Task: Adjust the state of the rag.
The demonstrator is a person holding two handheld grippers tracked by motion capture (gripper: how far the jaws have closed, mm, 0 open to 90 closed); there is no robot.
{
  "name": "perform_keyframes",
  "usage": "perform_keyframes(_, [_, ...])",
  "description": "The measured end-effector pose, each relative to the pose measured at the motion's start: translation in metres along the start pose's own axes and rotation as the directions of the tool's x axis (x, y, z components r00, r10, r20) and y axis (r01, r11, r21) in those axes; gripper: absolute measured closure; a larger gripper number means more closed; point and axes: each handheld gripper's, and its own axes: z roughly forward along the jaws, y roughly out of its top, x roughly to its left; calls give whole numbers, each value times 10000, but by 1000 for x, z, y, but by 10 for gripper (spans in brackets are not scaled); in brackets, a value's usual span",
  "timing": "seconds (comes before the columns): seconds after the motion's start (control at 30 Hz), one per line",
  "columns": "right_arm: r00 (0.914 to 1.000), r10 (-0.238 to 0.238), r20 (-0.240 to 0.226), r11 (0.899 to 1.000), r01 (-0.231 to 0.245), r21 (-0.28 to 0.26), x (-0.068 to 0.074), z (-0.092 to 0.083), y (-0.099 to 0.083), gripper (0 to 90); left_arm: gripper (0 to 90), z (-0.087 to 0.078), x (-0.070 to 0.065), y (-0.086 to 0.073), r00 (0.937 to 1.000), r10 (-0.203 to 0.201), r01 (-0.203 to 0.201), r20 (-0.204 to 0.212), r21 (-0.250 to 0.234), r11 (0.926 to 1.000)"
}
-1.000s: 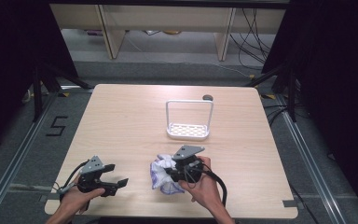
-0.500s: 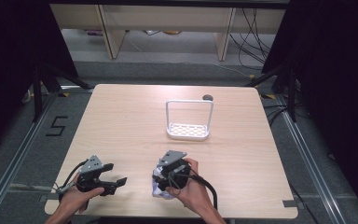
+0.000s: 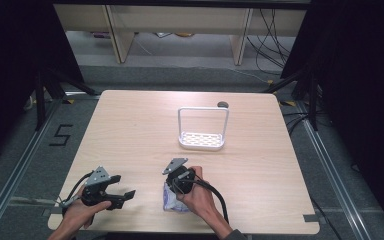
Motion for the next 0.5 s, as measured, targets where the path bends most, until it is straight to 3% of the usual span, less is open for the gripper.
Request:
perform_keyframes(0.07, [9998,10,-182,9998,-15,-222,1,-5,1,888,174,0,0,0,10000,11,-11,10,-14,10000])
perform_keyframes(0.1, [9995,-199,-225,9992,191,-353,0,-14,2,893,174,0,0,0,10000,15,-15,19,14,10000])
perform_keyframes(0.27, [9984,-103,-565,9950,46,-996,-3,-40,5,896,174,0,0,0,10000,-43,43,9,-95,9999])
perform_keyframes(0.3, [9981,-60,-614,9890,-31,-1478,-6,-58,4,895,174,0,0,0,10000,-48,48,12,-118,9999])
perform_keyframes(0.33, [9981,-60,-614,9890,-31,-1478,-6,-58,4,895,174,0,0,0,10000,-48,48,12,-118,9999])
perform_keyframes(0.37, [9969,275,-742,9830,-405,-1793,-9,-81,1,896,174,0,0,0,10000,0,1,36,-56,10000])
perform_keyframes(0.43, [9979,154,-627,9744,-291,-2230,-14,-101,-6,896,174,1,0,0,10000,-4,4,38,-98,10000])
perform_keyframes(0.47, [9979,154,-627,9744,-291,-2230,-14,-101,-6,896,174,1,0,0,10000,-4,4,38,-98,10000])
perform_keyframes(0.5, [9986,342,-391,9655,-431,-2567,-19,-121,-18,896,174,1,0,1,9999,-44,45,110,-73,10000])
